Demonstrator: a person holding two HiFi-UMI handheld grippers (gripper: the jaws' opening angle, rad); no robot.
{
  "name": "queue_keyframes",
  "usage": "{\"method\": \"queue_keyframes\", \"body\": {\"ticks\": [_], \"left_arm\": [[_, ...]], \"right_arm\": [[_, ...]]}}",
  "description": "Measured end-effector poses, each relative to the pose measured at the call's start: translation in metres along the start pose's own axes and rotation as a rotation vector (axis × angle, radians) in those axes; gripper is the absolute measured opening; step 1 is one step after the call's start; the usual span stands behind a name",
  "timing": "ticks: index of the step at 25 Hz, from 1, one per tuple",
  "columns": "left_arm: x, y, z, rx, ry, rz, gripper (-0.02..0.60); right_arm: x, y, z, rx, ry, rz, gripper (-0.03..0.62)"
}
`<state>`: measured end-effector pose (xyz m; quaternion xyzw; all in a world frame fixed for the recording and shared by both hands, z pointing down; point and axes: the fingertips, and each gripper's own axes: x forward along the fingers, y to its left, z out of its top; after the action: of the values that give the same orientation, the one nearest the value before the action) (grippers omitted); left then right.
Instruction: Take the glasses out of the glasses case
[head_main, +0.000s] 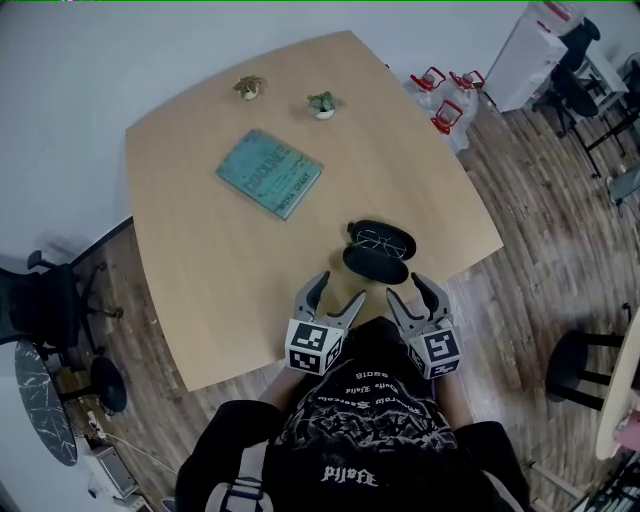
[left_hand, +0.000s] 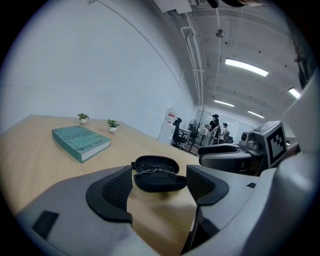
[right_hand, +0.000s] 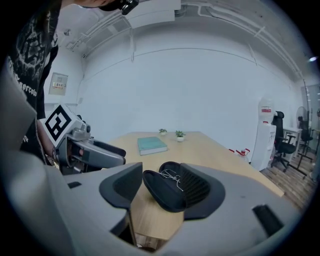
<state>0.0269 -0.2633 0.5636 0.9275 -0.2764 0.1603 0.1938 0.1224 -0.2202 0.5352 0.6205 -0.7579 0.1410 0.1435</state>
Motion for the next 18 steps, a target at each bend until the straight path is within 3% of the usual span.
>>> {"method": "queue_keyframes", "body": {"ticks": [8, 15, 18], "left_arm": [[0.004, 0.023, 0.003, -0.066, -0.003, 0.085, 0.347], [0.013, 0.030, 0.014, -0.074, -0.001, 0.130, 0.347], [0.014, 0.034, 0.015, -0.076, -0.004, 0.164, 0.347]], "right_arm": [[0.033, -0.011, 0.002, -0.081, 0.092, 0.100, 0.241], [0.062, -0.019, 0.009, -0.163, 0.160, 0.182, 0.241], [0.073, -0.026, -0.001, -0.163, 0.235, 0.219, 0.241]]}}
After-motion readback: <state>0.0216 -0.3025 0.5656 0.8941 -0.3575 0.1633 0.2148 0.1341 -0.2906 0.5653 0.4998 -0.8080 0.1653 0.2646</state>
